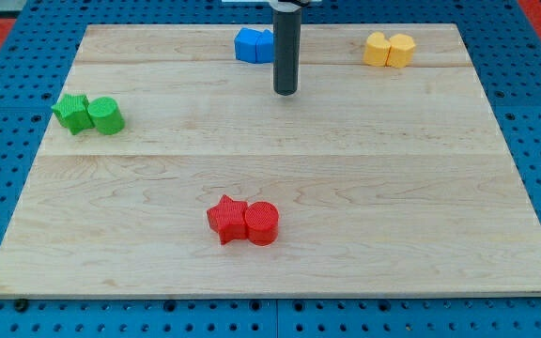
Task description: Touch the top of the red circle
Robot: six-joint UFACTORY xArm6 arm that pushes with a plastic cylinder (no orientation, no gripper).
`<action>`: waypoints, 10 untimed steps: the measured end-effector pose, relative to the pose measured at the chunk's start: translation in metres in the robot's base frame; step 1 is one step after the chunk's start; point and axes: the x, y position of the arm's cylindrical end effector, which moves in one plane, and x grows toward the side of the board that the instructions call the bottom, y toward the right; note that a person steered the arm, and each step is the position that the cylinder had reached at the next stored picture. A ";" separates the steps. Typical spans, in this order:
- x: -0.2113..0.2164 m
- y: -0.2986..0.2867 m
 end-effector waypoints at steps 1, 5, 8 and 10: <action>0.000 0.000; 0.104 0.038; 0.173 0.046; 0.176 0.044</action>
